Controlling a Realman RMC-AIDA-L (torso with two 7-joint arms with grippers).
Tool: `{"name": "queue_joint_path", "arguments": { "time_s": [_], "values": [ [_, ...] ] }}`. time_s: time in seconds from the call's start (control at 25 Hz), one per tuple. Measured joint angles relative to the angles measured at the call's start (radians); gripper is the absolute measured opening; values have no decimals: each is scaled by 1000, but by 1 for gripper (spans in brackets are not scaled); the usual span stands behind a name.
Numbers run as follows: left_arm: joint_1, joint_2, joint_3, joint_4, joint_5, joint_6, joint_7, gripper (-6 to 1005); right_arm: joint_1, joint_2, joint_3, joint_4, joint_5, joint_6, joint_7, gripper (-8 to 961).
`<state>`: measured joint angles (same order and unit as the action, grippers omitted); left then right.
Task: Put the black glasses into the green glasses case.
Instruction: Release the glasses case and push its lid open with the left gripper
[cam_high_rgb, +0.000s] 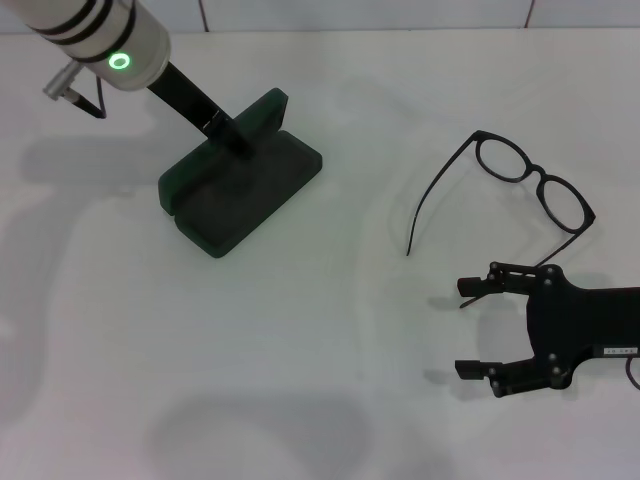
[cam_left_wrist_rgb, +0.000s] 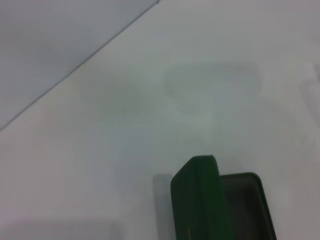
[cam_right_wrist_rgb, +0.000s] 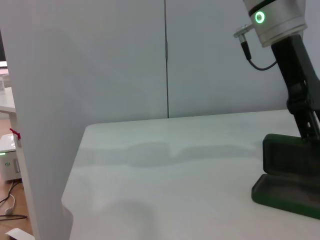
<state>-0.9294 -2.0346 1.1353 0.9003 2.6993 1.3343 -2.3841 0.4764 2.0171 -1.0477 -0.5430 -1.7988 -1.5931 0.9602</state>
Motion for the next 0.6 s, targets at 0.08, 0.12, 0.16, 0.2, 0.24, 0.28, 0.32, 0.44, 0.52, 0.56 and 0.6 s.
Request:
{"name": "queue_joint_path", "arguments": {
  "time_s": [0.08, 0.12, 0.16, 0.2, 0.24, 0.28, 0.32, 0.44, 0.52, 0.56, 0.6],
  "values": [
    [-3, -1, 1, -2, 2, 0, -1, 782, 0, 0, 0, 0, -1, 2, 0, 872],
    [-5, -1, 1, -6, 4, -1, -1, 781, 0, 0, 0, 0, -1, 2, 0, 872],
    [-6, -2, 1, -8, 4, -1, -1, 779, 0, 0, 0, 0, -1, 2, 0, 872],
    [-8, -2, 2, -11, 4, -1, -1, 778, 0, 0, 0, 0, -1, 2, 0, 872],
    [-10, -2, 2, -13, 5, -1, -1, 776, 0, 0, 0, 0, -1, 2, 0, 873],
    [-10, -2, 5, -13, 6, -1, -1, 775, 0, 0, 0, 0, -1, 2, 0, 873],
    [-10, -2, 11, -14, 9, -2, -1, 773, 0, 0, 0, 0, -1, 2, 0, 873],
    [-9, -7, 40, -15, 21, -5, -4, 702, 0, 0, 0, 0, -1, 2, 0, 873],
    [-8, -16, 51, -14, 35, -10, -12, 631, 0, 0, 0, 0, -1, 2, 0, 873],
    [-7, -21, 53, -12, 44, -13, -15, 596, 0, 0, 0, 0, -1, 2, 0, 873],
    [-7, -25, 53, -10, 53, -17, -16, 561, 0, 0, 0, 0, -1, 2, 0, 873]
  ]
}}
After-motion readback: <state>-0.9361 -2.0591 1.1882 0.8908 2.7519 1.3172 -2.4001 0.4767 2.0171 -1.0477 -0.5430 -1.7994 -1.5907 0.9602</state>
